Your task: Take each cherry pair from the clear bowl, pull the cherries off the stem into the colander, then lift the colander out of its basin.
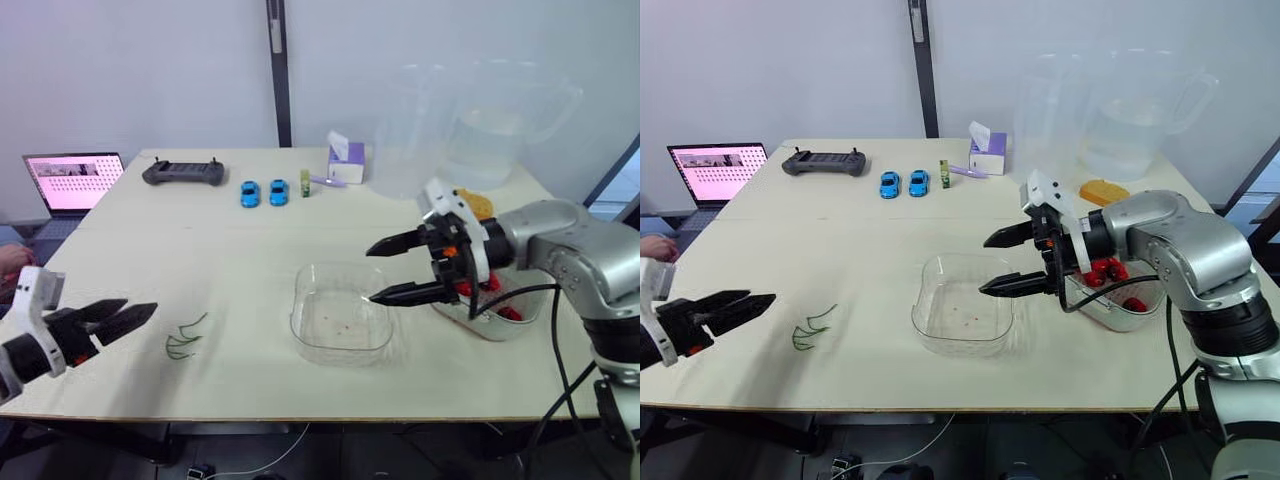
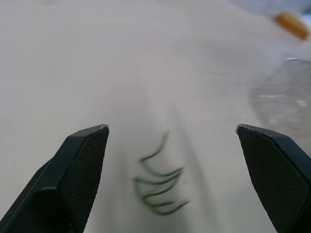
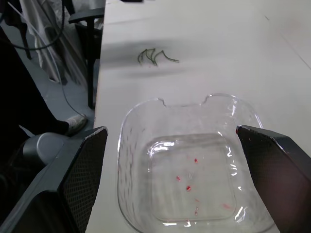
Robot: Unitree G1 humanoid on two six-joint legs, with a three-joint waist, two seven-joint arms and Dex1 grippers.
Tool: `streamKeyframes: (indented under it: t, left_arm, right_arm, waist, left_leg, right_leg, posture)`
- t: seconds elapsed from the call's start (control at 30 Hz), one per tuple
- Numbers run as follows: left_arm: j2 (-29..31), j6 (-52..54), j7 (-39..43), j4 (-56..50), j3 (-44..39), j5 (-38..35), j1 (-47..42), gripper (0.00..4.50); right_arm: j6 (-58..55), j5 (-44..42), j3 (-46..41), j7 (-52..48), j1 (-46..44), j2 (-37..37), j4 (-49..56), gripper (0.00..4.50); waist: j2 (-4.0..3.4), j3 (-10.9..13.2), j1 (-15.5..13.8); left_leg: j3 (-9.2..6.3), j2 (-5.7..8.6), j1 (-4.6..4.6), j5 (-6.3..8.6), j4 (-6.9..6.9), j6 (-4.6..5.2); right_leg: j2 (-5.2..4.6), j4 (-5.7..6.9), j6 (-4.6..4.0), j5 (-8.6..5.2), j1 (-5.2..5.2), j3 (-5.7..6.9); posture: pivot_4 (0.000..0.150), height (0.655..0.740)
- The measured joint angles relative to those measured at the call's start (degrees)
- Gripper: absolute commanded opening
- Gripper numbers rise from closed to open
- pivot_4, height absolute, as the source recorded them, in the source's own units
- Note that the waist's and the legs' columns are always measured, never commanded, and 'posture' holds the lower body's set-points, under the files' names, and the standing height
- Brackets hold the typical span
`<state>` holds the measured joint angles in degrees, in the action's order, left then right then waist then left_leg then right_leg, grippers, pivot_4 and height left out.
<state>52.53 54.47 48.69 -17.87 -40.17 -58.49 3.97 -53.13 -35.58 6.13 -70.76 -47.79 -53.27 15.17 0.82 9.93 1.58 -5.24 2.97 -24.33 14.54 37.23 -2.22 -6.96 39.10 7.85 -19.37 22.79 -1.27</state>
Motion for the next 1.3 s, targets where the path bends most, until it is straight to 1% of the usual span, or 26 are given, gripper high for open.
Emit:
streamKeyframes:
  t: [0.1,0.17,0.27,0.37,0.4,0.43,0.6,0.73,0.8,0.87,1.0,1.17,1.3]
  left_arm:
    - [4.38,-2.48,8.52,-7.08,1.03,-1.29,-0.27,4.42]
    - [5.99,-4.87,12.55,-9.09,3.46,-0.75,-1.93,4.42]
    - [6.16,-7.76,15.15,-9.16,8.21,0.3,-6.9,4.42]
    - [6.08,-10.25,16.09,-7.51,14.31,1.73,-14.76,4.42]
    - [6.06,-10.51,16.17,-7.29,15.22,1.86,-15.89,4.42]
    - [5.92,-10.82,16.23,-6.59,17.4,2.17,-18.44,4.42]
    - [4.13,-10.99,15.85,-3.5,24.07,2.66,-27.63,4.42]
    - [1.05,-11.09,16.16,-0.07,29.83,4.78,-33.64,4.42]
    - [-1.23,-11.24,16.67,1.53,32.65,5.91,-36.55,4.42]
    - [-3.03,-11.49,17.21,2.5,34.45,6.8,-38.28,4.42]
    - [-6.7,-11.64,17.76,5.61,36.71,7.98,-42.05,4.42]
    - [-8.19,-12.69,19.49,7.91,37.45,9.82,-42.83,4.42]
    - [-8.91,-13.67,19.84,9.09,37.83,11.88,-42.67,4.42]
  right_arm:
    - [0.53,0.76,-0.74,1.36,2.42,-1.66,1.69,4.5]
    - [0.48,1.36,-2.1,3.35,4.71,-2.58,2.72,4.5]
    - [-0.32,1.69,-4.1,6.13,7.64,-4.12,3.71,4.5]
    - [-2.09,1.04,-8.6,8.82,13.2,-5.77,6.44,4.5]
    - [-2.54,0.8,-9.64,9.23,14.15,-5.98,6.99,4.5]
    - [-3.04,0.32,-12.32,9.99,16.74,-6.52,7.93,4.5]
    - [-0.23,0.39,-26.05,11.11,29.27,-7.15,7.92,4.5]
    - [2.55,3.66,-37.7,9.52,41.41,-9.28,3.41,4.5]
    - [3.4,5.71,-42.32,9.49,46.65,-9.8,2.7,4.5]
    - [3.5,7.42,-45.12,9.52,50.43,-9.96,2.79,4.5]
    - [2.64,11.48,-53.09,8.05,61.06,-10.3,4.52,4.5]
    - [0.07,12.01,-59.25,7.74,64.8,-9.87,9.2,4.5]
    - [-2.97,9.99,-59.27,8.53,63.1,-9.69,13.39,4.5]
  waist:
    - [-0.04,-0.01,-0.36]
    - [-0.06,-0.01,-0.49]
    - [-0.07,0.0,-0.63]
    - [-0.06,0.0,-0.92]
    - [-0.06,0.0,-0.82]
    - [-0.06,0.0,-0.77]
    - [-0.05,0.0,-0.76]
    - [-0.04,0.0,-1.04]
    - [-0.04,0.0,-0.86]
    - [-0.03,0.0,-0.7]
    - [-0.04,0.0,-0.76]
    - [-0.04,0.0,-0.57]
    - [-0.03,0.01,-0.67]
  left_leg:
    - [0.08,0.0,0.03,0.0,-0.04,0.01]
    - [0.11,0.0,0.06,0.03,-0.09,0.06]
    - [0.11,0.0,0.06,0.12,-0.09,0.21]
    - [0.09,0.01,0.05,0.13,-0.06,0.23]
    - [0.1,0.02,0.05,0.13,-0.06,0.23]
    - [0.1,0.02,0.05,0.13,-0.06,0.23]
    - [0.13,0.1,0.07,0.14,0.0,0.26]
    - [0.22,0.15,0.1,0.16,0.09,0.3]
    - [0.23,0.15,0.19,0.16,0.09,0.31]
    - [0.24,0.14,0.28,0.17,0.07,0.33]
    - [0.24,0.14,0.3,0.19,0.06,0.36]
    - [0.27,0.11,0.49,0.19,0.03,0.37]
    - [0.26,0.11,0.5,0.19,0.05,0.37]
  right_leg:
    - [-0.02,-0.02,0.0,0.0,0.01,-0.04]
    - [-0.01,-0.02,0.0,0.0,0.01,-0.04]
    - [0.02,-0.01,0.0,0.0,-0.01,-0.04]
    - [0.04,-0.01,0.0,0.0,-0.04,0.0]
    - [0.04,0.0,0.0,0.0,-0.04,-0.01]
    - [0.05,0.01,0.0,0.0,-0.05,-0.01]
    - [0.1,0.03,0.0,0.0,-0.11,0.01]
    - [0.12,0.01,0.0,0.0,-0.28,0.11]
    - [0.13,0.02,0.0,0.0,-0.36,0.1]
    - [0.16,0.01,0.0,0.0,-0.42,0.1]
    - [0.18,0.01,0.01,0.0,-0.44,0.09]
    - [0.19,-0.01,0.01,0.0,-0.59,0.04]
    - [0.17,-0.03,0.01,0.0,-0.63,0.03]
  posture:
    - [0.15,0.7371]
    - [0.15,0.7371]
    - [0.15,0.7371]
    - [0.15,0.7371]
    - [0.15,0.7371]
    - [0.15,0.7371]
    - [0.15,0.7371]
    - [0.15,0.7371]
    - [0.15,0.7371]
    - [0.15,0.7371]
    - [0.15,0.7371]
    - [0.15,0.7371]
    - [0.15,0.7371]
